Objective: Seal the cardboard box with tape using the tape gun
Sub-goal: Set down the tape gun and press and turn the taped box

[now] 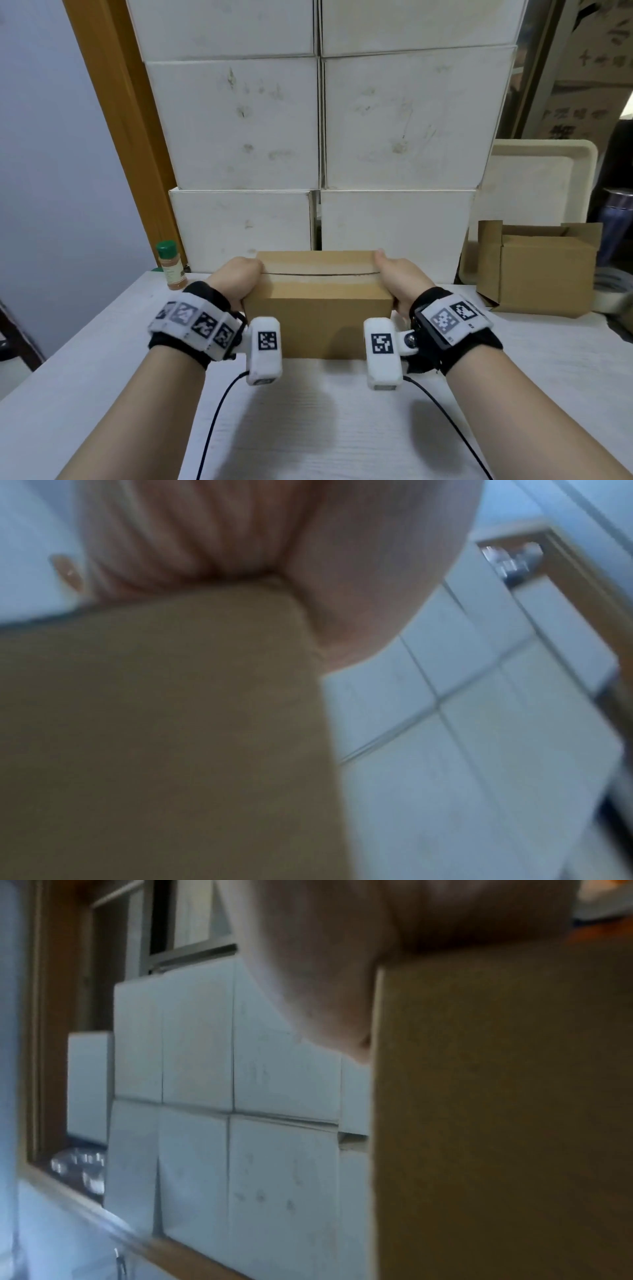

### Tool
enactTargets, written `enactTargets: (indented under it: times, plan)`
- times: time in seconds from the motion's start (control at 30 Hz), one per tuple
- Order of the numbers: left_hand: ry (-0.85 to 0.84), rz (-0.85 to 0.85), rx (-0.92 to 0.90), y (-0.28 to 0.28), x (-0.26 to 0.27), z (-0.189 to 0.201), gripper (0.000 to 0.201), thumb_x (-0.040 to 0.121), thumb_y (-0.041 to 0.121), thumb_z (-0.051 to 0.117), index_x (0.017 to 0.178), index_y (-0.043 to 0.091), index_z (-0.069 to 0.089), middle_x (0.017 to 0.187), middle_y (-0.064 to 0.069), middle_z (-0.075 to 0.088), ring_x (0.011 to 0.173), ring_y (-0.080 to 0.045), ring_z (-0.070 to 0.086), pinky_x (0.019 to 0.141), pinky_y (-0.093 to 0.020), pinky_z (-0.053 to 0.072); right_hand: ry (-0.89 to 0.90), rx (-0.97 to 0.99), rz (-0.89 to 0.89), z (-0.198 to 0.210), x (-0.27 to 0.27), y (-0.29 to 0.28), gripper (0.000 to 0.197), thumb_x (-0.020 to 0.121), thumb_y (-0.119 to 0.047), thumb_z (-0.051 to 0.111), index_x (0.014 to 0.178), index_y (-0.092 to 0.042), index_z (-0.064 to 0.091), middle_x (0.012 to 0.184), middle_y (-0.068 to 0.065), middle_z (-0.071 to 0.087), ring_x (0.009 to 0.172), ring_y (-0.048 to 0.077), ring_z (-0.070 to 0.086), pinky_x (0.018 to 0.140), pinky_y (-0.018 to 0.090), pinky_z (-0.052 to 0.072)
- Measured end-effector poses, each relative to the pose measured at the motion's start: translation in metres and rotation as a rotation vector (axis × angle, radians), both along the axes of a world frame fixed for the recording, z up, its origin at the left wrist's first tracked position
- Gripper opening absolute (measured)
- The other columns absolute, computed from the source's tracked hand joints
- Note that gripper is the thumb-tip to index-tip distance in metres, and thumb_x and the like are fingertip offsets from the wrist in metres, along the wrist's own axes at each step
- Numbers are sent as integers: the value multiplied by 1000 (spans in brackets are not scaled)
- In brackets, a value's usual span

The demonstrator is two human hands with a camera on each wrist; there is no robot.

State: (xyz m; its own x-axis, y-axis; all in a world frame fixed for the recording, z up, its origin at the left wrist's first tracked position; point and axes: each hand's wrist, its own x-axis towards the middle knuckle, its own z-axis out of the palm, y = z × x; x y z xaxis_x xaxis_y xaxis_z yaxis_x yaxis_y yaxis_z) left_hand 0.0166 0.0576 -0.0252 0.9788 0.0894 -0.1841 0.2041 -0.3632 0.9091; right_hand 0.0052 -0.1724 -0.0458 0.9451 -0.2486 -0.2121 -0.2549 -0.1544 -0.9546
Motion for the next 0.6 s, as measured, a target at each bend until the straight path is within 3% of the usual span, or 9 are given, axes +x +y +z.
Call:
enactTargets:
  times: [0.03, 0.1, 0.23, 0.3, 0.37, 0.43, 0.5, 0.57, 0.6]
  plan:
    - [13, 37, -173, 2, 0, 3, 26, 95, 10, 34, 81, 0, 54, 88, -22, 54, 71, -32, 52, 68, -36, 42, -26, 182, -58, 3, -2, -2, 52, 99, -49, 28, 92, -7, 58, 95, 13, 66, 85, 27, 63, 71, 41, 56]
    - [21, 99, -472, 10, 0, 11, 20, 92, 10, 35, 77, 5, 48, 76, -12, 49, 62, -24, 46, 60, -34, 39, -101, 472, -180, 11, -6, -9, 59, 99, -51, 26, 79, -6, 58, 77, 10, 63, 66, 21, 57, 51, 30, 48]
    - [32, 109, -835, 19, 4, 17, 36, 94, 30, 37, 110, 0, 49, 88, -10, 51, 77, -21, 54, 65, -36, 44, -276, 573, -398, 30, -10, -18, 45, 96, -39, 43, 63, -9, 51, 64, 6, 55, 67, 21, 55, 63, 32, 49]
    - [36, 115, -823, 18, 5, 16, 45, 93, 37, 42, 118, 0, 48, 99, -13, 53, 89, -25, 56, 73, -36, 49, -282, 486, -414, 36, -13, -18, 36, 94, -35, 48, 70, -9, 51, 69, 4, 47, 66, 17, 49, 57, 27, 48]
    - [30, 86, -743, 13, 5, 14, 49, 91, 42, 46, 119, 2, 50, 112, -15, 57, 101, -29, 58, 86, -38, 48, -237, 345, -310, 38, -17, -18, 34, 94, -39, 46, 80, -8, 55, 76, 5, 48, 67, 15, 49, 55, 25, 45]
    - [26, 17, -647, 3, 1, 13, 46, 90, 42, 50, 117, 5, 52, 100, -11, 59, 84, -23, 61, 81, -36, 50, -198, 215, -189, 38, -20, -15, 40, 94, -45, 41, 86, -11, 60, 82, 5, 57, 71, 17, 54, 68, 30, 46]
    - [10, -53, -490, -11, -4, 13, 32, 92, 35, 52, 109, 8, 55, 84, -4, 55, 64, -15, 50, 66, -28, 46, -172, 34, -114, 36, -20, -11, 48, 94, -49, 38, 103, -10, 64, 101, 6, 59, 93, 22, 55, 90, 33, 41]
    - [-21, -102, -329, -20, -7, 11, 18, 91, 24, 58, 100, 8, 60, 81, -2, 58, 69, -16, 54, 63, -23, 45, -147, -115, -65, 34, -20, -6, 58, 93, -52, 40, 127, -8, 56, 127, 7, 53, 119, 25, 48, 99, 33, 33]
    - [-45, -123, -256, -21, -7, 10, 21, 89, 19, 62, 106, 7, 60, 87, -2, 61, 78, -18, 58, 67, -21, 47, -136, -153, -45, 34, -20, -5, 62, 91, -55, 42, 132, -9, 52, 135, 7, 51, 126, 25, 45, 100, 34, 33]
